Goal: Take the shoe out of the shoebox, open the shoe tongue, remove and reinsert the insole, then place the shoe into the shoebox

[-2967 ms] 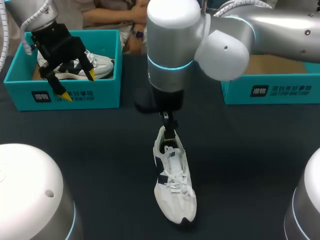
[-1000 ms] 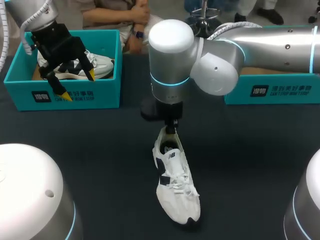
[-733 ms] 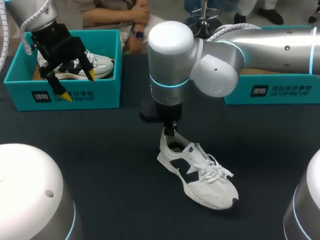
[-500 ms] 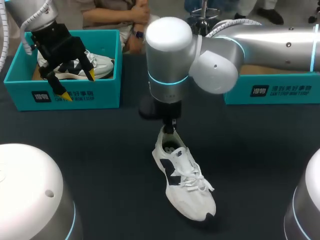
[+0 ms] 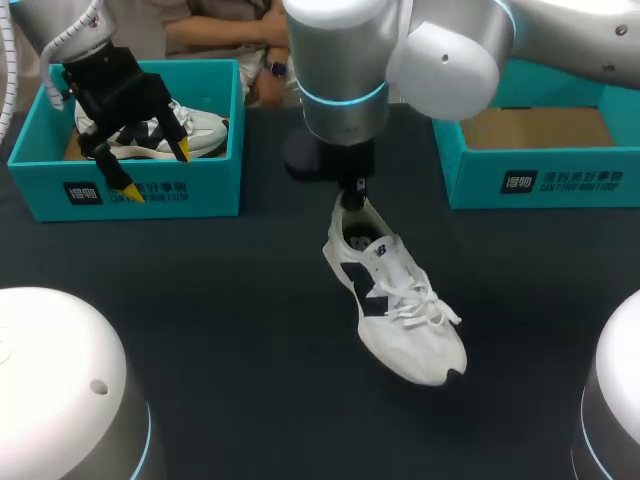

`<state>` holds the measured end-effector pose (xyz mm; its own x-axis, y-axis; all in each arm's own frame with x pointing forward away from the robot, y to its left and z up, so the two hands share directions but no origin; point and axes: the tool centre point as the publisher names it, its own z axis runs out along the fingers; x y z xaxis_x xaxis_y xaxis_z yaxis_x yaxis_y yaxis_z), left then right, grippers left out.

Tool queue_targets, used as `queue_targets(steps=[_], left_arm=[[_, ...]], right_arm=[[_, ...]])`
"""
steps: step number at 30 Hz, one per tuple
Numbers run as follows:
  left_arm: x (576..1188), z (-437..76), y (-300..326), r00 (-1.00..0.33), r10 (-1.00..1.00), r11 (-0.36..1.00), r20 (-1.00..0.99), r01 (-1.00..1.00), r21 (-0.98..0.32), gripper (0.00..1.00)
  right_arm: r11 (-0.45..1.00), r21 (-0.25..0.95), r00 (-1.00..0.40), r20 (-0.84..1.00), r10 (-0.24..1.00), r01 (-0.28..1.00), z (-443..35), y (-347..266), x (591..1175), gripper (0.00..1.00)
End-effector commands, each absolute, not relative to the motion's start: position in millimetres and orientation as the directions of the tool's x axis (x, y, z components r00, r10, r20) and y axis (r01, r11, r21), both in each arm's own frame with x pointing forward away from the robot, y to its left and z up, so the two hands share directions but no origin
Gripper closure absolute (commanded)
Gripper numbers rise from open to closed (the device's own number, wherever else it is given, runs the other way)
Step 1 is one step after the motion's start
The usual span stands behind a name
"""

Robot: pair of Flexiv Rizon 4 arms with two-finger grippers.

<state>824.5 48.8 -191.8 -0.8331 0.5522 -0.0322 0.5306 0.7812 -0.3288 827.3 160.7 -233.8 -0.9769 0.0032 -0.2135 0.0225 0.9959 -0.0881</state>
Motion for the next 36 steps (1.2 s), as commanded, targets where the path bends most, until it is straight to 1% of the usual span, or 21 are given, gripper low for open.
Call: queue_targets(steps=[1,5,9,36], left_arm=[[825,-192,49,-0.833,0.553,0.782,-0.030,0.531,-0.327,0.00],[825,-192,49,-0.833,0.553,0.782,-0.030,0.531,-0.327,0.00],[825,-192,49,-0.833,0.553,0.782,-0.030,0.531,-0.327,0.00],[825,-192,49,-0.833,0.553,0.782,-0.030,0.531,-0.327,0.00]], right_arm=[[0.995,-0.101,-0.978,-0.211,-0.001,0.020,-164,154,828,1.00],[0.994,-0.110,-0.978,-0.210,-0.014,0.010,-143,150,838,1.00],[0.992,-0.127,-0.981,-0.195,-0.017,0.009,-135,148,844,1.00],[0.992,-0.127,-0.981,-0.195,-0.017,0.009,-135,148,844,1.00]])
